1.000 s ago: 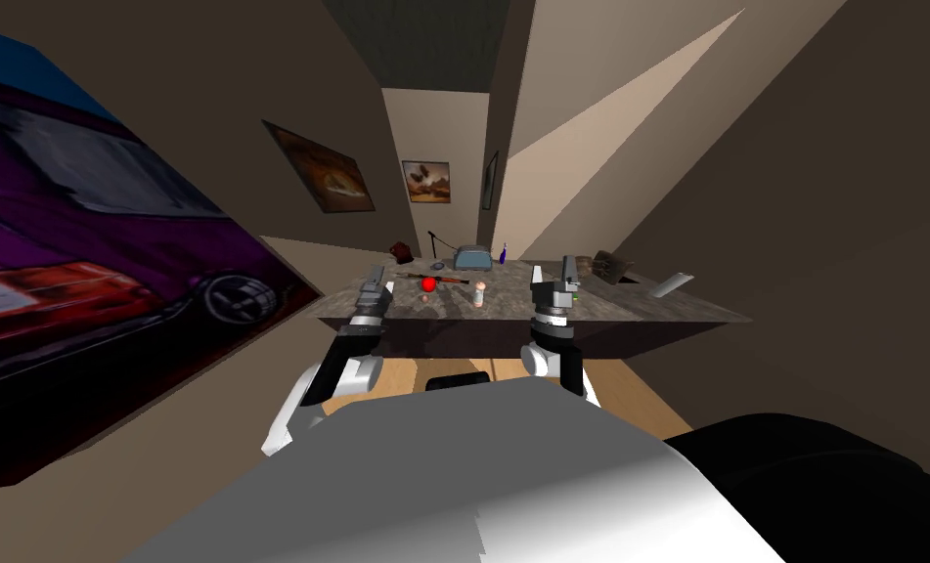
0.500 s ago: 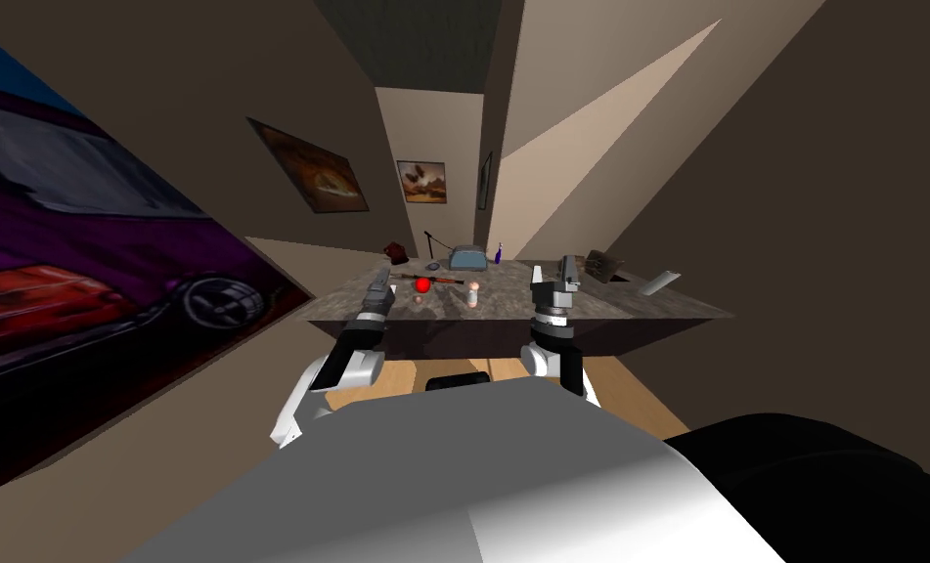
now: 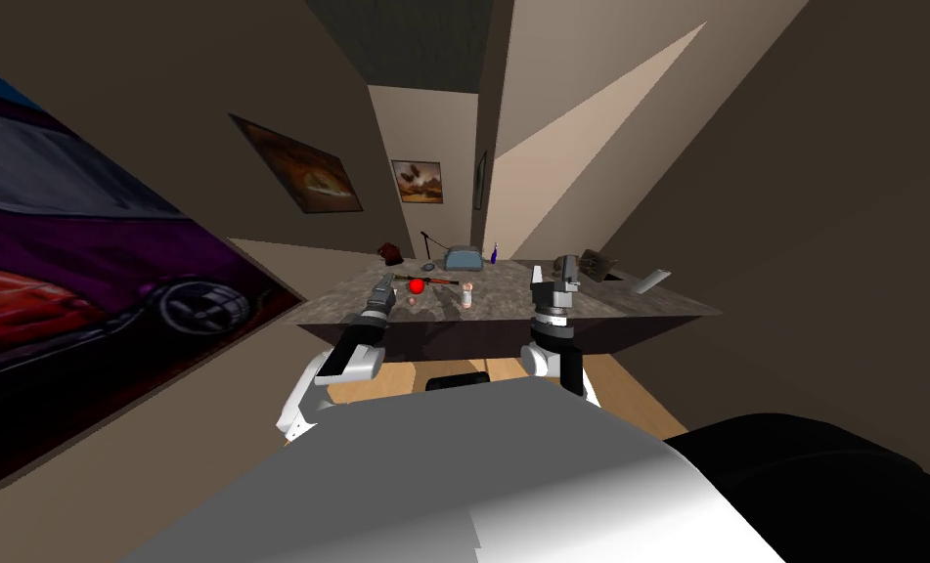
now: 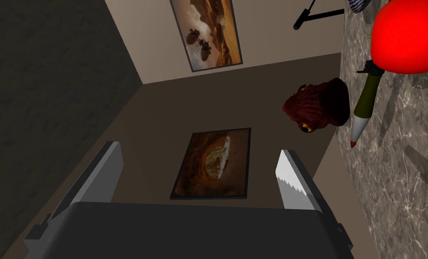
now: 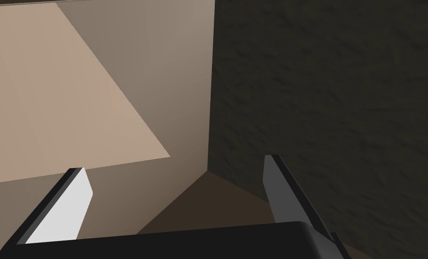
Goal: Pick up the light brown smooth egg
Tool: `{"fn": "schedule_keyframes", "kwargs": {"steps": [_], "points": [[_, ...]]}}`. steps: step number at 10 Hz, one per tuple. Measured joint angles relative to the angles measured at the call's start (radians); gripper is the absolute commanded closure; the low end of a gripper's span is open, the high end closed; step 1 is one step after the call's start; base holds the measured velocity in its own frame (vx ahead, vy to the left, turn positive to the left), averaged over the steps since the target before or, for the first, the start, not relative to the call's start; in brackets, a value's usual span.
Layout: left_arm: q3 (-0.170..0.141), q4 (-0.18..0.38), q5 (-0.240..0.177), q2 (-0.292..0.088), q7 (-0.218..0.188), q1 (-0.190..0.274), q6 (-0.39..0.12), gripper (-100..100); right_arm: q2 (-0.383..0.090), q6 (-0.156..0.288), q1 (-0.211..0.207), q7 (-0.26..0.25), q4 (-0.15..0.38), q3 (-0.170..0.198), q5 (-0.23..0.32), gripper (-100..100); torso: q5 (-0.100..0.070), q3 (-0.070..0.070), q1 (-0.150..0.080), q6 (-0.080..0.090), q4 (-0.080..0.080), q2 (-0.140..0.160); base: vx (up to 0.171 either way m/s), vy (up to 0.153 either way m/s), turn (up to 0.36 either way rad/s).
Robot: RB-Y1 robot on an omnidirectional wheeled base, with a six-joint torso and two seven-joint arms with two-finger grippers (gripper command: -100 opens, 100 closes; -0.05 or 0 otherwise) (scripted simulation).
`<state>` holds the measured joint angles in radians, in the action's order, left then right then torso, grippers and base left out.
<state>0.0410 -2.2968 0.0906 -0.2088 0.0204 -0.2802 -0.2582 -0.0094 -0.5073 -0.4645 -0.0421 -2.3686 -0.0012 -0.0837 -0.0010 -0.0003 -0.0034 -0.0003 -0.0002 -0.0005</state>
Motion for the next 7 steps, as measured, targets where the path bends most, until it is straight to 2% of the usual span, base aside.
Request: {"fn": "schedule_keyframes", "kwargs": {"steps": [4,5,7], "points": [[-0.005,0.031,0.002,-0.006,0.017,0.021,-0.098,-100,0.0,0.0,0.0,0.0,0.0,0.0,0.0,0,0.0,0.0,0.0,0.0,0.0,-0.001,0.021,-0.057,-0.033],[-0.011,0.049,0.0,-0.011,0.021,0.043,-0.129,-100,0.0,0.0,0.0,0.0,0.0,0.0,0.0,0,0.0,-0.001,0.0,0.0,0.0,-0.001,0.028,-0.05,-0.023],[-0.021,0.075,-0.007,-0.025,0.025,0.051,-0.17,-100,0.0,0.0,0.0,0.0,0.0,0.0,0.0,0,0.0,-0.001,0.001,0.0,0.0,-0.001,0.022,-0.047,-0.03]]}}
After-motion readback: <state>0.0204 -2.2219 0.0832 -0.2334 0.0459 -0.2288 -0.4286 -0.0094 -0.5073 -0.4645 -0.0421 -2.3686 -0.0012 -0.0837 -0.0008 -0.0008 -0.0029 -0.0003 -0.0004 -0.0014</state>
